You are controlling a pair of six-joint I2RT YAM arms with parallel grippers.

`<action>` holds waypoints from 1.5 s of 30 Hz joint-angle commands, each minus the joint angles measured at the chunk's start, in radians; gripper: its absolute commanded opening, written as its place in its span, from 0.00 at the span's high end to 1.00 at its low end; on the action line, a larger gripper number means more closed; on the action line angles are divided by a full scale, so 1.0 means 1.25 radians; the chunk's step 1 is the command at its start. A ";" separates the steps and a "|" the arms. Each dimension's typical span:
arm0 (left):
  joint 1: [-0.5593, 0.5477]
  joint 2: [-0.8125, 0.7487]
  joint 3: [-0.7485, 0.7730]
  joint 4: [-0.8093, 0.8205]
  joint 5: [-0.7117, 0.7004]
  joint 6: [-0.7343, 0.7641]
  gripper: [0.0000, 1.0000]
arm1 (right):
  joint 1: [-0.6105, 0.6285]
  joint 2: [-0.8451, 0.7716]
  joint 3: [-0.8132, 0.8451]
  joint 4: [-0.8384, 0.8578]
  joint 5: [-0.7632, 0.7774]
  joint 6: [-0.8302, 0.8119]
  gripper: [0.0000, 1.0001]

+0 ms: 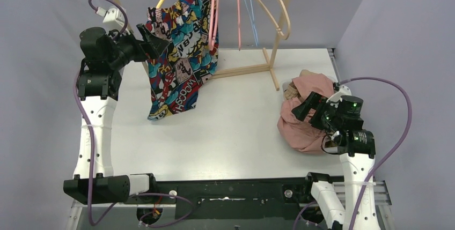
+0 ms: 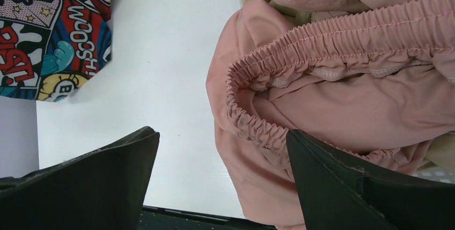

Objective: Remove the shorts from the hanger
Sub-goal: Pick up the hanger from the clothes rod.

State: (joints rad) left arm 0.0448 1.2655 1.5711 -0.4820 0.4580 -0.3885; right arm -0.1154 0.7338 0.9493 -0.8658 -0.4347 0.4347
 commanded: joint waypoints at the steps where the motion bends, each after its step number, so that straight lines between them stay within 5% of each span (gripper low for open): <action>1: 0.002 0.053 0.118 0.062 0.108 0.014 0.11 | 0.005 0.023 0.017 0.052 -0.042 -0.029 0.07; 7: 0.000 0.195 0.298 -0.035 0.125 0.050 0.24 | 0.009 0.051 0.079 0.028 -0.100 -0.091 0.07; 10: -0.001 0.232 0.320 -0.037 0.093 0.047 0.49 | 0.011 0.054 0.089 0.016 -0.088 -0.101 0.07; 12: -0.004 0.260 0.341 -0.045 0.082 0.036 0.77 | 0.011 0.058 0.090 0.012 -0.086 -0.101 0.07; 17: -0.034 0.286 0.365 -0.062 0.058 0.057 0.84 | 0.012 0.055 0.085 0.010 -0.090 -0.097 0.07; 20: -0.055 0.274 0.345 -0.044 0.023 0.067 0.99 | 0.013 0.052 0.077 0.015 -0.085 -0.091 0.07; 45: -0.204 0.101 0.138 0.257 -0.291 0.114 1.00 | 0.014 0.053 0.070 -0.002 -0.053 -0.087 0.06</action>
State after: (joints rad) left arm -0.1871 1.4620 1.7527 -0.3347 0.1787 -0.2710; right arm -0.1032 0.8047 1.0256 -0.8772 -0.5243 0.3256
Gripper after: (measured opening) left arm 0.183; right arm 0.941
